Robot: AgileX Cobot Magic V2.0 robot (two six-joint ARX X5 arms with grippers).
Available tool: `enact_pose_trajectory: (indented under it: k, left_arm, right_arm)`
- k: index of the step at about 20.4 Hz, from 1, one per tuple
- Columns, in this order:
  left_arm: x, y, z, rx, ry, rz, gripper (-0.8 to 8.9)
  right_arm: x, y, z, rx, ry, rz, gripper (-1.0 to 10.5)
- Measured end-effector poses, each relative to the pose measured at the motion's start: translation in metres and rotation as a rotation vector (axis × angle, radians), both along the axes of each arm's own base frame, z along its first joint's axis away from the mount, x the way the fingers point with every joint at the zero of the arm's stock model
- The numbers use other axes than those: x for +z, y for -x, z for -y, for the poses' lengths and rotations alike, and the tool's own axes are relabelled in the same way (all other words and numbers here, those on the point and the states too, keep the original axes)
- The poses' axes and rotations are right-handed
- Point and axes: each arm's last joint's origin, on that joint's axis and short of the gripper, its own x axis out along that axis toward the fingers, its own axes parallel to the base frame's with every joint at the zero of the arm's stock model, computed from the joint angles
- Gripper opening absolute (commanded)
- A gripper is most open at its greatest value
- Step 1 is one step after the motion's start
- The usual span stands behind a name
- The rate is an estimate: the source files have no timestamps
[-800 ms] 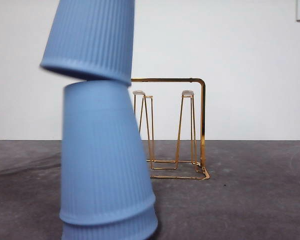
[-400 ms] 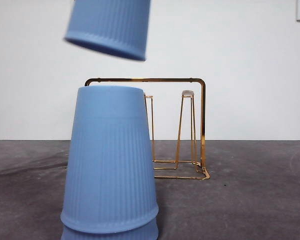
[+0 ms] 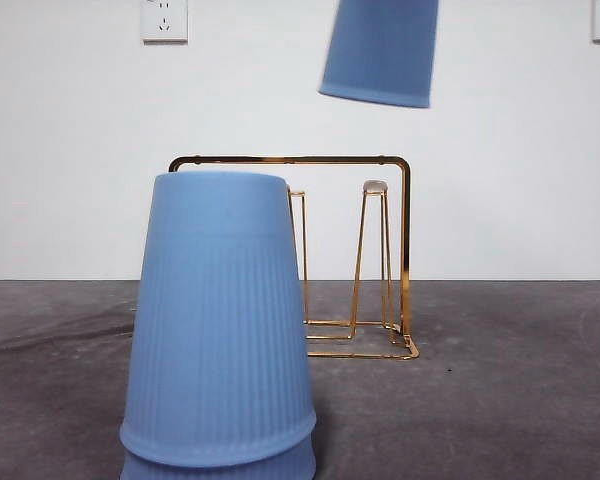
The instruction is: Pick the top cup and place it on cupholder, pick up the mid cup and place it on cupholder, last pick the bottom cup and place it on cupholder.
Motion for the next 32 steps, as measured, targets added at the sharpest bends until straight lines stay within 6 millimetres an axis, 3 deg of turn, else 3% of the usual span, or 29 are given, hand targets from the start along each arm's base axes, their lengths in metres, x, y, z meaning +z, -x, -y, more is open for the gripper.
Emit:
enact_pose_trajectory:
  k: [10,16,24,32]
  left_arm:
    - [0.0,0.0,0.0,0.0,0.001,0.002,5.61]
    - [0.0,0.0,0.0,0.0,0.0,0.001,5.61]
    - [0.0,0.0,0.0,0.0,0.0,0.0,5.61]
    - [0.0,0.0,0.0,0.0,0.0,0.0,5.61]
  right_arm:
    - [-0.031,-0.04,-0.008,-0.071,0.128,-0.044,2.7]
    - [-0.035,-0.046,-0.014,-0.032,0.083,-0.06,2.6]
    - [-0.061,-0.081,-0.018,-0.085,0.107,-0.096,2.6]
    - [-0.102,-0.119,-0.024,-0.087,0.079,-0.212,2.7]
